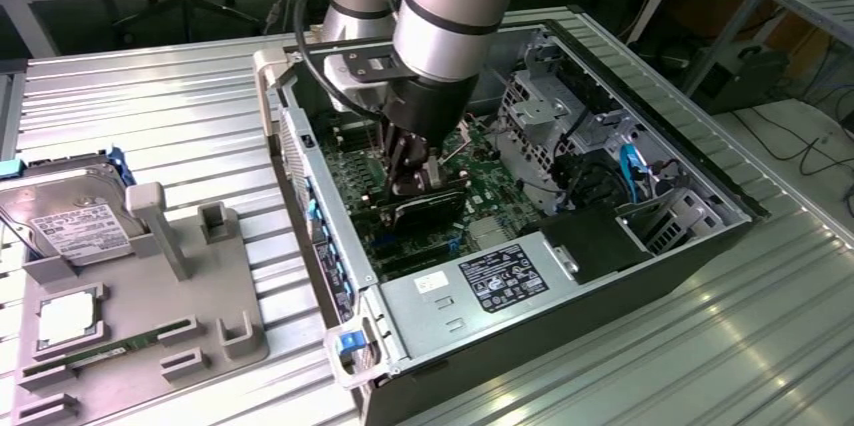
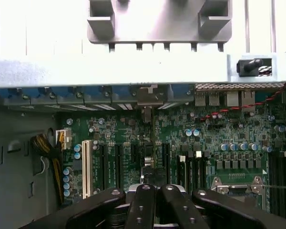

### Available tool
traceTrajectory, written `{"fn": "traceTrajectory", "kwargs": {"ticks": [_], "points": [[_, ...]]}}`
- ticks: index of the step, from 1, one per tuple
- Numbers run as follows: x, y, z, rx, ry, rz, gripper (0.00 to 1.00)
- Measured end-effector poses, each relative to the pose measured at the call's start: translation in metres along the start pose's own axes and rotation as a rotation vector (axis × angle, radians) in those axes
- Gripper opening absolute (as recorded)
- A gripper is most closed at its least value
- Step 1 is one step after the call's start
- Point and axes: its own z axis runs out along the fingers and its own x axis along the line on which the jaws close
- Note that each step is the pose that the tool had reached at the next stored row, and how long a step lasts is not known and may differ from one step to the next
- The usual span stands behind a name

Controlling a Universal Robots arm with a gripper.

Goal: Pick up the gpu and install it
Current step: 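Press down on the gpu until it lock into place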

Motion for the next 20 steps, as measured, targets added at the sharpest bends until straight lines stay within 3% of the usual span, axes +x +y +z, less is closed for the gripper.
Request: {"fn": "traceTrajectory", "kwargs": {"ticks": [3, 6, 7, 11, 15, 19, 20], "points": [[0.000, -0.0013, -0.0004, -0.0355, 0.0008, 0.001, 0.11], [0.000, -0.0037, -0.0007, -0.0643, 0.0002, 0.001, 0.11], [0.000, -0.0053, -0.0010, -0.0809, -0.0002, 0.001, 0.11], [0.000, -0.0081, -0.0015, -0.1245, 0.0002, 0.001, 0.11], [0.000, -0.0098, -0.0018, -0.1818, 0.0016, 0.002, 0.11], [0.000, -0.0118, -0.0020, -0.2454, 0.0029, 0.003, 0.11], [0.000, -0.0122, -0.0020, -0.2716, 0.0034, 0.004, 0.11]]}}
